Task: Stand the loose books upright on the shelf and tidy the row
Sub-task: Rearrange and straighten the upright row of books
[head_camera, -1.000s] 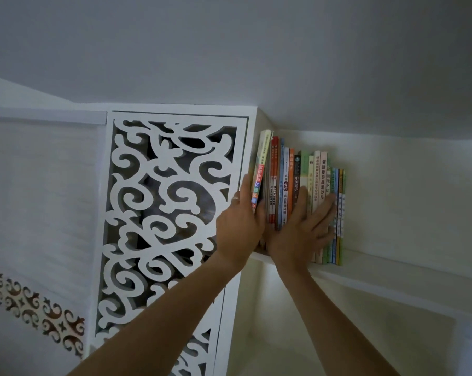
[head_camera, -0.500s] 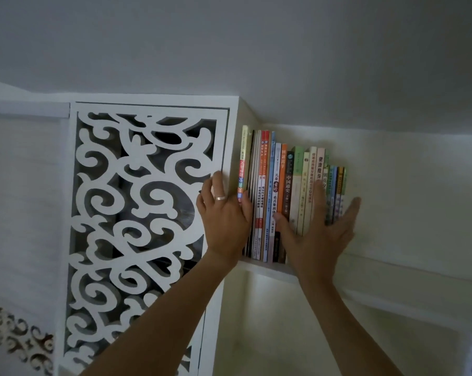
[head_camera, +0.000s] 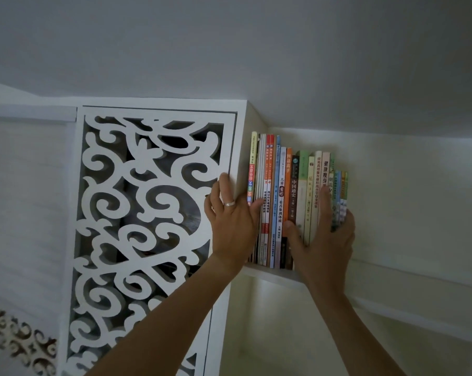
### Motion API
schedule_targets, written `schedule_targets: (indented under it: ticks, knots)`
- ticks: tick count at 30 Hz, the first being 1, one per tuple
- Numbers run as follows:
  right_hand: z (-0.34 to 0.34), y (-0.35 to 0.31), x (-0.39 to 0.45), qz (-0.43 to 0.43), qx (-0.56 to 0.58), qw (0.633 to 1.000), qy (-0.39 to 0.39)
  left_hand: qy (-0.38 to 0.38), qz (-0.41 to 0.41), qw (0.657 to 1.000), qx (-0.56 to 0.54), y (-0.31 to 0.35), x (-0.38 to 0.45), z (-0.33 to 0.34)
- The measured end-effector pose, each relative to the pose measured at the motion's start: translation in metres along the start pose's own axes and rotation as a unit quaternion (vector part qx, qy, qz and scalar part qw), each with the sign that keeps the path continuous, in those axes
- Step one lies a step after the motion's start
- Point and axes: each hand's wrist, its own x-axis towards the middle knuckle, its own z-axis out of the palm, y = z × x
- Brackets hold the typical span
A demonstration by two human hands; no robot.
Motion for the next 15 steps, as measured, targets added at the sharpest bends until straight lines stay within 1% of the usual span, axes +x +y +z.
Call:
schedule_targets:
  ticks: [3, 5, 7, 9, 10, 12, 15]
  knots:
    - [0.0, -0.002, -0.001, 0.001, -0.003, 1.0, 0.0, 0.027, -0.006, 0.999, -0.029, -0.001, 0.0, -0.004]
    - [0.0, -0.002, 0.0, 0.003, -0.005, 1.0, -0.001, 0.046, 0.006, 0.999, -0.028, -0.004, 0.002, -0.004]
    - [-0.001, -0.002, 0.0, -0.001, -0.006, 1.0, -0.002, 0.07, 0.051, 0.996, 0.001, -0.009, 0.006, -0.002]
    - [-0.001, -0.002, 0.0, -0.001, -0.009, 1.0, -0.002, 0.098, 0.106, 0.988, 0.059, -0.015, 0.012, -0.002]
    - [0.0, -0.002, 0.0, 0.001, -0.012, 1.0, -0.001, 0.1, 0.125, 0.983, 0.086, -0.017, 0.014, -0.002]
    - [0.001, -0.003, -0.001, 0.006, -0.019, 1.0, 0.0, 0.098, 0.145, 0.978, 0.112, -0.022, 0.017, -0.003]
    - [0.004, -0.005, -0.002, 0.007, -0.027, 1.0, -0.007, 0.093, 0.155, 0.976, 0.12, -0.017, 0.013, -0.003]
